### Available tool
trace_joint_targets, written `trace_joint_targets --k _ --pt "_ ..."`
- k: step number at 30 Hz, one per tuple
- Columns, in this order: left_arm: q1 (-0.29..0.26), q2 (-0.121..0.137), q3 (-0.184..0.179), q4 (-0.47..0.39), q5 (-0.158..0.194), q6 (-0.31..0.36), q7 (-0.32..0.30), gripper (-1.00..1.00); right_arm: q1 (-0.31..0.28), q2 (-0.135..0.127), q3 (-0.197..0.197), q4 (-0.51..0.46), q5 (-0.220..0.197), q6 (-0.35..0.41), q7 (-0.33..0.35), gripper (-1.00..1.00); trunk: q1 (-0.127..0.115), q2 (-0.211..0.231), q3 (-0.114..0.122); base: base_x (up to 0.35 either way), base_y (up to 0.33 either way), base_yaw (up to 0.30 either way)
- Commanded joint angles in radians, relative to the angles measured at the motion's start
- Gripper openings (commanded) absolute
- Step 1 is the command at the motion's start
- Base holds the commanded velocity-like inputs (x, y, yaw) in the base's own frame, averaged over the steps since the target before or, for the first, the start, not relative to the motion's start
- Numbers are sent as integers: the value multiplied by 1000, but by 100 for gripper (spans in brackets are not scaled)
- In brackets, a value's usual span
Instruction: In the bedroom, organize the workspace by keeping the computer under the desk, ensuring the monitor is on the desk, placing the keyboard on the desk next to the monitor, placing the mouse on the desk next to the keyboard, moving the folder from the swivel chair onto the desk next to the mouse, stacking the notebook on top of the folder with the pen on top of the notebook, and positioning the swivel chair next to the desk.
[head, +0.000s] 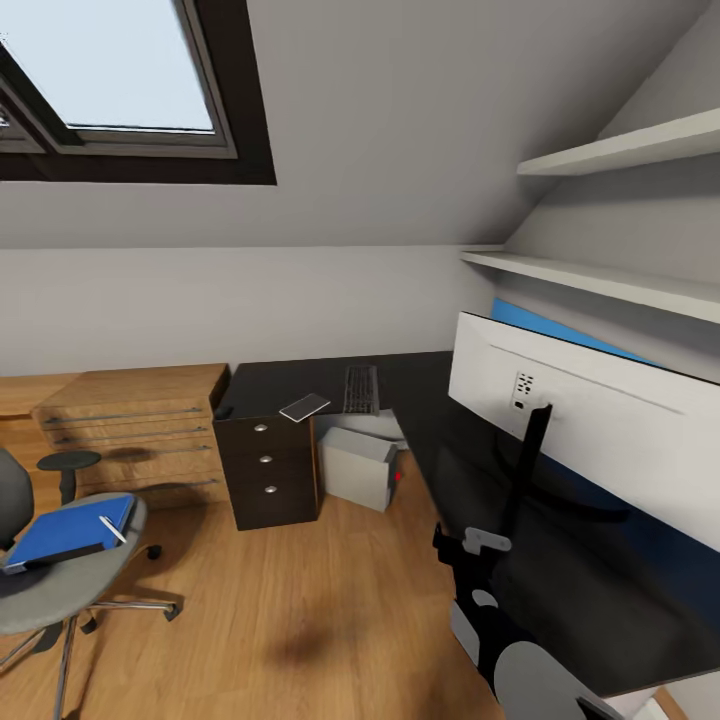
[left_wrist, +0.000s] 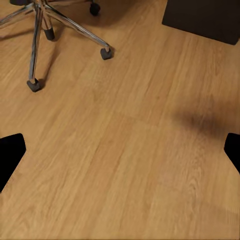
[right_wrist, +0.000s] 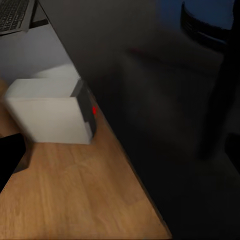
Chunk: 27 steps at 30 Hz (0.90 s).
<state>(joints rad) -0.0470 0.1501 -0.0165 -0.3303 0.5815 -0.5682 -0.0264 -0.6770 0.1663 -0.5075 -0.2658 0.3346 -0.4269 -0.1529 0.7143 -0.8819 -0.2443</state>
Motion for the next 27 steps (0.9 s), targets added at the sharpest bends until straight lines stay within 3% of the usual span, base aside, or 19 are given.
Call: trace_joint_targets --k 1,11,27 --pt "-1 0 -2 1 6 -2 -3 100 -1 1 -5 0 11 -2 -5 100 0 -1 -1 0 99 0" --pt "-1 -1 -3 1 7 -3 -3 100 -1 8 -6 12 11 -72 -10 100 0 -1 9 0 21 0" --pt "-1 -1 -5 1 5 4 -3 100 -1 8 -6 27 11 -102 -13 100 -61 111 84 0 0 0"
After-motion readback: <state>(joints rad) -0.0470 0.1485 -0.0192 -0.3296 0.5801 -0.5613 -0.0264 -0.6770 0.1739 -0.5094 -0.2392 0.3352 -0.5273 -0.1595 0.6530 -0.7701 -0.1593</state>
